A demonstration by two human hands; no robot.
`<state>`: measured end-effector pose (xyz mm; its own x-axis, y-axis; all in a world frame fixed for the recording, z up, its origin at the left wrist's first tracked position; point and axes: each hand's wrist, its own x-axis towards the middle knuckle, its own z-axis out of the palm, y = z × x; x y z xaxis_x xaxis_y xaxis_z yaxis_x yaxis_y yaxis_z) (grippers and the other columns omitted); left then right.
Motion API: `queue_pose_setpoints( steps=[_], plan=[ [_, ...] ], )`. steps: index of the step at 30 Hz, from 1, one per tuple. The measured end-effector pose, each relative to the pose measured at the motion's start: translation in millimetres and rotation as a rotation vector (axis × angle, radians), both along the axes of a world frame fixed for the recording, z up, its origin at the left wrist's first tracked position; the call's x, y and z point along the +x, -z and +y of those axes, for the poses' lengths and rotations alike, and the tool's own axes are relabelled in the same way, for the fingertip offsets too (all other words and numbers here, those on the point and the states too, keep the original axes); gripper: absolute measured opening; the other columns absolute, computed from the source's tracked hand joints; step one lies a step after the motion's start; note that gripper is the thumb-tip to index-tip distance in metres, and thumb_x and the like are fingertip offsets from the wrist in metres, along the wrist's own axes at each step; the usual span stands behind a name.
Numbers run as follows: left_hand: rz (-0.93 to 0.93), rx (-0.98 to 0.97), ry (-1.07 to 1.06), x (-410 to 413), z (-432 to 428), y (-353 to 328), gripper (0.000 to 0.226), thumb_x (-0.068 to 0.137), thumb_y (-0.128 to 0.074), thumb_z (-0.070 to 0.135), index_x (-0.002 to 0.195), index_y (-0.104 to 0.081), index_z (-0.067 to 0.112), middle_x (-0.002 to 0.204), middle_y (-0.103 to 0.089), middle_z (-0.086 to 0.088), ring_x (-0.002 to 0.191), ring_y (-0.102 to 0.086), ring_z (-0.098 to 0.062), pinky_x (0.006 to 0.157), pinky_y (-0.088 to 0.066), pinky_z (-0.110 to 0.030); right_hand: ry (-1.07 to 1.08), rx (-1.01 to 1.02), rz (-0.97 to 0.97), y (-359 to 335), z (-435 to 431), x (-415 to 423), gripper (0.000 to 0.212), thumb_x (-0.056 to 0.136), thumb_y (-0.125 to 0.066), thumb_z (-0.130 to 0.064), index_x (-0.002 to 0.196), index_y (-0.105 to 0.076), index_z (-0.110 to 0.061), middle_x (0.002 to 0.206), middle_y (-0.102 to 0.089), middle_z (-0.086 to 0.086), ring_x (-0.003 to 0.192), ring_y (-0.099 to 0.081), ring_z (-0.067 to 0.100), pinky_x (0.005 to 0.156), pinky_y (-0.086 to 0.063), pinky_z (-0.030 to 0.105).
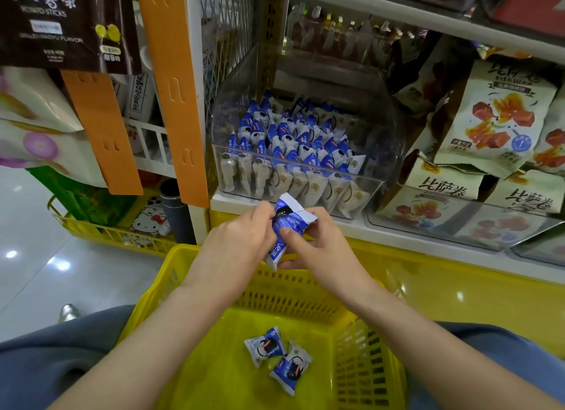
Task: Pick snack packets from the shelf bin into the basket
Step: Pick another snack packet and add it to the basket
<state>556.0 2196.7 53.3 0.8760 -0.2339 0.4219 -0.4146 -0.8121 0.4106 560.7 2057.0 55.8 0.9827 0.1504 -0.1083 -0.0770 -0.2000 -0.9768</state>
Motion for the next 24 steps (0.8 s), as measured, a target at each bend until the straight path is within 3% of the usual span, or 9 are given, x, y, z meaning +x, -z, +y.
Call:
queue_pose_setpoints(
  steps=[1,4,8,11,12,15,17,20,24],
  plan=[
    [0.042,-0.088,-0.005,0.7,0.5,0.8,0.005,0.088,-0.057,0.009,0.092,-0.057,0.006,0.069,-0.06,-0.006,0.056,-0.058,-0.023,0.046,-0.039,-0.029,0.002,0.001,0.0,-0.1,0.0,0.5,0.02,0.089,-0.058,-0.017,0.103,-0.045,-0.018,0.1,-0.064,0.002,0.075,-0.07,0.018,0.064,-0.059,0.032],
    [0.148,-0.331,-0.017,3.8,-0.3,2.8,0.007,0.092,-0.05,0.016,0.093,-0.057,0.016,0.075,-0.061,0.005,0.063,-0.058,-0.007,0.051,-0.042,-0.016,0.008,-0.025,-0.031,-0.2,-0.2,1.8,0.024,0.09,-0.058,-0.017,0.109,-0.044,-0.014,0.102,-0.064,0.002,0.074,-0.07,0.017,0.063,-0.059,0.032],
    [0.196,-0.48,-0.052,10.7,-1.8,5.7,0.011,0.093,-0.051,0.019,0.094,-0.062,0.018,0.084,-0.066,0.009,0.076,-0.061,0.002,0.065,-0.044,-0.006,-0.02,-0.094,-0.138,2.9,-0.2,0.7,0.031,0.091,-0.056,-0.018,0.12,-0.045,-0.016,0.112,-0.059,-0.003,0.082,-0.066,0.014,0.065,-0.057,0.025],
    [0.434,-0.815,0.04,10.1,-1.6,1.5,0.031,0.086,-0.048,0.043,0.104,-0.062,0.021,0.094,-0.068,0.009,0.087,-0.063,-0.001,0.08,-0.05,-0.02,-0.076,-0.151,-0.197,5.7,-1.1,-1.2,0.047,0.093,-0.052,-0.016,0.138,-0.038,-0.022,0.126,-0.05,-0.005,0.093,-0.062,0.012,0.075,-0.056,0.024],
    [0.506,-0.904,0.088,8.9,-2.0,0.1,0.038,0.079,-0.048,0.049,0.107,-0.059,0.025,0.098,-0.068,0.01,0.09,-0.063,0.001,0.08,-0.05,-0.018,-0.091,-0.182,-0.224,5.7,-1.9,-1.7,0.05,0.094,-0.051,-0.013,0.14,-0.036,-0.025,0.127,-0.047,-0.006,0.094,-0.061,0.011,0.077,-0.056,0.023],
    [0.552,-0.92,0.138,8.0,-3.0,2.0,0.032,0.079,-0.056,0.041,0.109,-0.05,0.032,0.102,-0.063,0.013,0.088,-0.061,0.009,0.072,-0.046,-0.008,-0.093,-0.233,-0.29,3.5,-5.0,-2.3,0.047,0.091,-0.053,-0.004,0.131,-0.047,-0.029,0.12,-0.049,-0.007,0.089,-0.061,0.006,0.076,-0.054,0.019],
    [0.56,-0.925,0.082,9.7,-3.4,5.3,0.017,0.089,-0.054,0.027,0.105,-0.049,0.032,0.099,-0.063,0.012,0.082,-0.063,0.007,0.068,-0.048,-0.011,-0.034,-0.24,-0.284,2.1,-6.2,-1.2,0.039,0.088,-0.058,-0.008,0.12,-0.052,-0.029,0.111,-0.055,-0.012,0.084,-0.06,0.001,0.072,-0.051,0.017],
    [0.592,-1.008,0.024,10.7,-4.4,6.4,0.007,0.091,-0.051,0.025,0.098,-0.05,0.025,0.091,-0.066,0.002,0.074,-0.065,0.002,0.065,-0.051,-0.018,0.04,-0.25,-0.22,-0.7,-8.2,3.0,0.037,0.086,-0.063,-0.016,0.119,-0.049,-0.026,0.107,-0.057,-0.017,0.081,-0.054,-0.004,0.068,-0.045,0.009],
    [0.56,-1.091,0.022,11.4,-2.4,0.4,0.022,0.087,-0.051,0.033,0.101,-0.058,0.017,0.091,-0.07,-0.004,0.081,-0.066,-0.008,0.069,-0.054,-0.025,-0.076,-0.245,-0.169,-7.8,-10.5,6.0,0.023,0.088,-0.061,-0.019,0.109,-0.058,-0.027,0.105,-0.064,-0.01,0.091,-0.06,0.003,0.082,-0.05,0.023]
  ],
)
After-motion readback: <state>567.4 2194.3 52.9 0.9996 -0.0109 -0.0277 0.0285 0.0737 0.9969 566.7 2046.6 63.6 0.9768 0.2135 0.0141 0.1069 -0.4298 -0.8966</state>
